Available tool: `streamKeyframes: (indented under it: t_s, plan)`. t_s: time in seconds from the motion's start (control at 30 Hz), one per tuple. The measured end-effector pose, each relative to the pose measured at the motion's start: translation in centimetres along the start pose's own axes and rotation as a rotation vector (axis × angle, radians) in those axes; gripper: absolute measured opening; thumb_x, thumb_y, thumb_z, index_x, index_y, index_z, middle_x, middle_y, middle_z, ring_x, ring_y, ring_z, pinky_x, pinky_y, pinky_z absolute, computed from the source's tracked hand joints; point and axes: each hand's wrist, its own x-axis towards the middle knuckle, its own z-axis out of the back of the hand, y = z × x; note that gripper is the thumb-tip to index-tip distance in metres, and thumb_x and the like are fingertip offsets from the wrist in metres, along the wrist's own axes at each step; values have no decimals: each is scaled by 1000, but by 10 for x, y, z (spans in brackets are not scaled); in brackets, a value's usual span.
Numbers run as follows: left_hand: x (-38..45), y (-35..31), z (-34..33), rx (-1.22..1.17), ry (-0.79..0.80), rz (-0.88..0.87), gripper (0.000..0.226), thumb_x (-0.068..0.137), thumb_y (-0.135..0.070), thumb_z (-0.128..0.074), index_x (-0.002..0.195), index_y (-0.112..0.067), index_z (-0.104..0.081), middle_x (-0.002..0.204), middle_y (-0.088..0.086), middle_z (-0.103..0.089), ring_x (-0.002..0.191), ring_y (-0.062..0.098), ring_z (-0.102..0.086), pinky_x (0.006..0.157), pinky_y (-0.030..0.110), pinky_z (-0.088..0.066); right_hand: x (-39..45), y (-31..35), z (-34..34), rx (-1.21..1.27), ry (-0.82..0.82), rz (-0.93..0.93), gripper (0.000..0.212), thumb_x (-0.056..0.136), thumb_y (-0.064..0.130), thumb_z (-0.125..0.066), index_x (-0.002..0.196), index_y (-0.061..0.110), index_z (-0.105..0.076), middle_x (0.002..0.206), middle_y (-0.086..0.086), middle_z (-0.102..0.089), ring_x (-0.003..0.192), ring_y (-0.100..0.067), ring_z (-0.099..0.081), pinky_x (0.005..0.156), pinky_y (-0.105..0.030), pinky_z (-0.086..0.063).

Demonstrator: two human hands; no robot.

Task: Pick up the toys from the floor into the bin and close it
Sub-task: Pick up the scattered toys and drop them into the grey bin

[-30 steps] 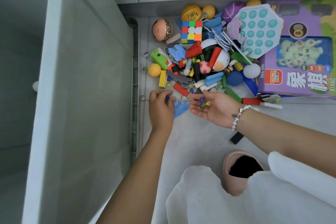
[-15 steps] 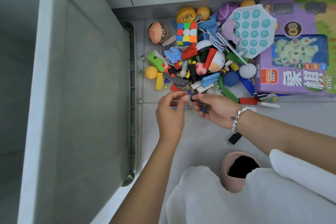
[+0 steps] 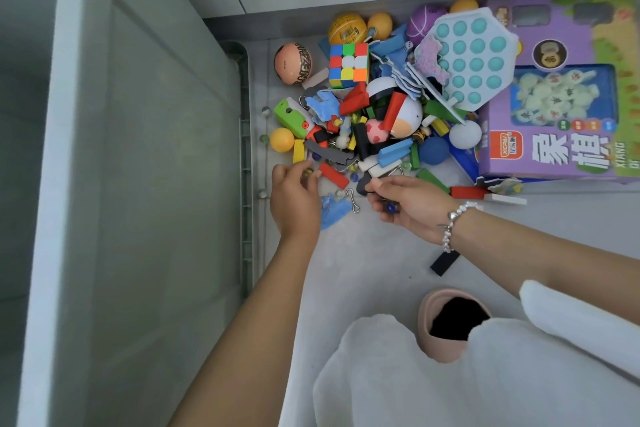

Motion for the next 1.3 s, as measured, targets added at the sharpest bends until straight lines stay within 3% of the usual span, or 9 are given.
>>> streamKeyframes:
  t_s: [0.13,0.23,0.43,0.57,0.73,0.93,1.03,1.17,1.3]
  plan:
    - [-10,4,2,-50,13,16,13,85,-9,-66,97,-7,-69,101,5,-60,77,12,-56,61,9,-35,0,-1,-1,6,8,-12,17,93,17,-53,99,3,-61,79,-5,-57,69,-12,-52,61,-22,-48]
    - [-18,5,5,-200,23,109,11,84,-9,-67,94,-11,-70,95,1,-63,73,4,-59,61,0,-40,1,-3,-1,-4,5,-12,16,93,19,-52,94,6,-62,79,-5,-57,70,-12,-52,63,-23,-49]
    - [-38,-3,0,-232,115,-22,22,80,-10,-72,101,-13,-70,95,-3,-53,71,1,-54,69,2,-40,2,-5,-2,8,2,-12,18,94,21,-52,92,8,-62,78,-4,-56,69,-12,-52,64,-23,-49]
    - [-39,-5,-9,-138,138,-58,19,80,-14,-73,98,-8,-71,94,-1,-52,74,11,-55,70,11,-44,2,-5,-1,21,-4,-18,19,94,22,-51,92,7,-62,77,-4,-56,68,-12,-52,62,-23,-49]
    - [-38,-9,-4,-224,118,-7,17,79,-15,-74,96,-10,-72,91,-3,-56,67,-1,-52,65,3,-39,2,-6,2,25,-47,-29,21,95,23,-49,94,5,-61,77,-6,-55,68,-13,-53,64,-25,-50]
    - [-54,-32,16,-307,321,-137,25,76,-15,-76,100,-23,-71,90,-16,-57,76,-5,-55,69,6,-41,0,-3,-5,190,65,-104,28,97,28,-44,93,6,-62,76,-4,-63,66,-12,-56,69,-28,-53]
    - [-54,-22,25,-274,173,-63,22,80,-19,-73,102,-19,-69,94,-6,-59,74,-7,-56,68,9,-44,-1,-3,-9,203,55,-140,22,98,19,-44,91,7,-61,78,-5,-59,64,-11,-54,55,-20,-48]
    - [-35,13,42,-26,-65,9,22,87,-13,-64,107,-6,-68,108,10,-56,80,18,-56,77,18,-40,-1,-6,-14,140,45,-130,20,97,10,-43,89,8,-61,78,-5,-55,64,-10,-51,48,-16,-47]
    - [-24,32,53,277,-142,-74,26,81,-9,-68,106,-6,-68,100,15,-53,94,32,-53,83,35,-43,-1,-5,-23,205,85,-143,17,96,8,-44,89,8,-60,76,-4,-53,64,-11,-50,48,-17,-48]
